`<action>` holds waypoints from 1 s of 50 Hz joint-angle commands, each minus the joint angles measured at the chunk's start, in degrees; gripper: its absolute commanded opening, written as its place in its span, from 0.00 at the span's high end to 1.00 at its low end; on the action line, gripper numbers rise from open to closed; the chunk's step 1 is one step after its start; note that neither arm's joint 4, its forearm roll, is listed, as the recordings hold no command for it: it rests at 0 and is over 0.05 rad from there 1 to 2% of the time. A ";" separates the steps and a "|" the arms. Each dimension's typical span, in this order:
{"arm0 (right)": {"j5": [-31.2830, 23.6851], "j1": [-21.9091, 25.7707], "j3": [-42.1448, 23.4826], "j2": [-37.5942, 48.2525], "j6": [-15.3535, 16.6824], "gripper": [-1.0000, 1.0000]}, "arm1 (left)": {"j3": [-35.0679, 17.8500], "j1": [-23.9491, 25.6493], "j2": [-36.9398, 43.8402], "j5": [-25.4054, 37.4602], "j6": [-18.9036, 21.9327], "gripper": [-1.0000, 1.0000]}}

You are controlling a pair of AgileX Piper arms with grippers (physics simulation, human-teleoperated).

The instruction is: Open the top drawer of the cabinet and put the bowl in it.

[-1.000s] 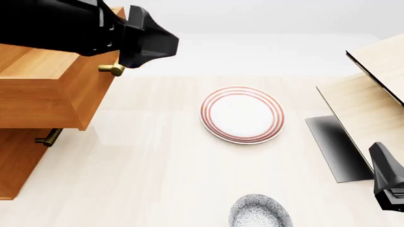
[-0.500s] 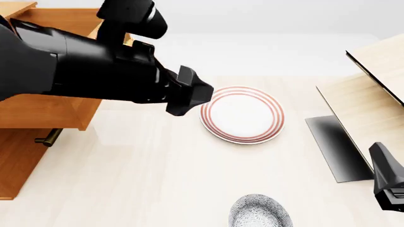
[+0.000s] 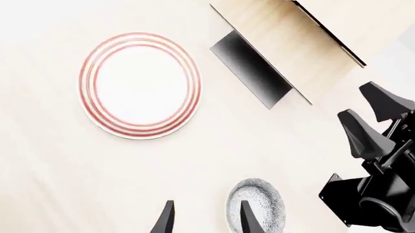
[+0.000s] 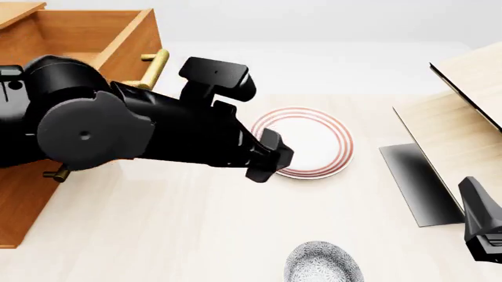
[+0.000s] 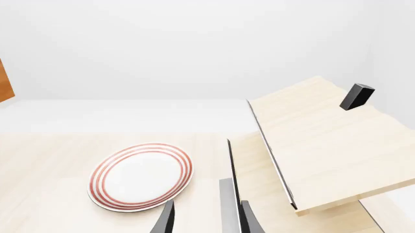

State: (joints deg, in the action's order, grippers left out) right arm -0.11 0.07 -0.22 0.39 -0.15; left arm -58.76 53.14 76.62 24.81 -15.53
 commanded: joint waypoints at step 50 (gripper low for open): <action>0.04 -0.04 0.03 -0.05 0.05 0.00 | 3.18 6.30 16.76 -9.10 -10.25 0.00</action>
State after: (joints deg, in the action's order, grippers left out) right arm -0.11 0.07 -0.22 0.39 -0.15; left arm -56.03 58.49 90.65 17.36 -24.25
